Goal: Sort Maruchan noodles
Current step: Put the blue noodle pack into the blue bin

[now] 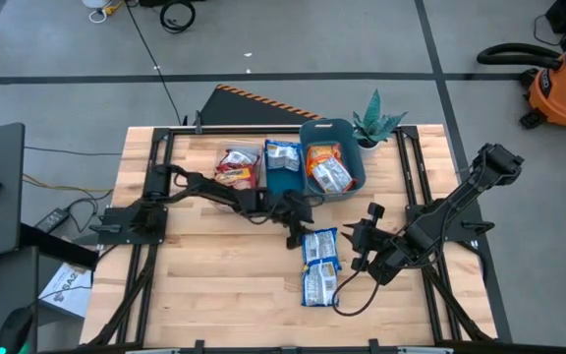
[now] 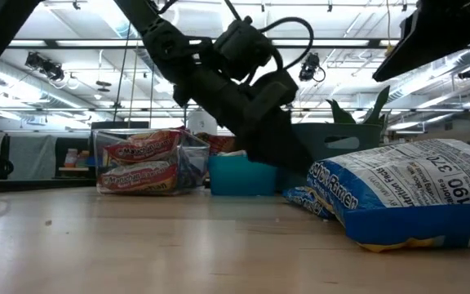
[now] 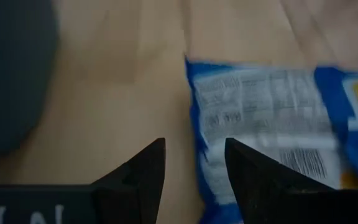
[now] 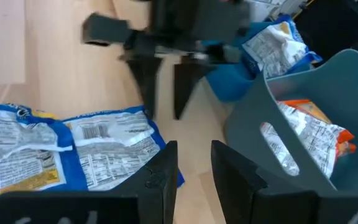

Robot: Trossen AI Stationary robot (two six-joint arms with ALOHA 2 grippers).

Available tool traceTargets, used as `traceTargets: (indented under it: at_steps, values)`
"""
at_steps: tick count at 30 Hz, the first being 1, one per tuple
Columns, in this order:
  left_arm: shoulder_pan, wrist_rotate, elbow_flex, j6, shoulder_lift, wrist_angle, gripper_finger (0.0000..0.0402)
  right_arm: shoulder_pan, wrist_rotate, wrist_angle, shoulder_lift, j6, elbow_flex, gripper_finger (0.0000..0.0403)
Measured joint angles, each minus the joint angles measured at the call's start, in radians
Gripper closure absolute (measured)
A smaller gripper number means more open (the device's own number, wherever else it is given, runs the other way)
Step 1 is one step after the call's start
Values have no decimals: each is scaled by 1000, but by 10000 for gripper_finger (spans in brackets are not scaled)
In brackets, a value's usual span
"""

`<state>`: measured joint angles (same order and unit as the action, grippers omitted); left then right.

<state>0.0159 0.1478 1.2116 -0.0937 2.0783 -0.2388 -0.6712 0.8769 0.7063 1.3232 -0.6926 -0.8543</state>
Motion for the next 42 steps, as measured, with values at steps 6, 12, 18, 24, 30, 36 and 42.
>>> traceTargets:
  at_steps: [6, 12, 18, 24, 30, 36, 42]
  values:
    - [-37, -97, 0, 81, 31, -45, 230, 0, 33, -58, 6, -6, 0, 300]
    - [-53, -195, -1, 105, 32, -22, 230, -4, 40, -119, 17, -12, 0, 300]
    - [-52, -195, 0, 104, 50, 8, 230, -29, 33, -175, 17, -21, 0, 300]
    - [-52, -171, 0, 125, 66, -2, 257, -75, 45, -205, 17, -7, 0, 301]
    - [-53, -167, 0, 133, 66, -8, 352, -99, 110, -206, 17, 16, 0, 301]
    - [-47, -171, -2, 159, 9, 35, 392, -99, 123, -201, 17, 68, 0, 301]
    - [-27, -171, -1, 184, -146, 153, 397, -99, 141, -196, 17, 111, 0, 301]
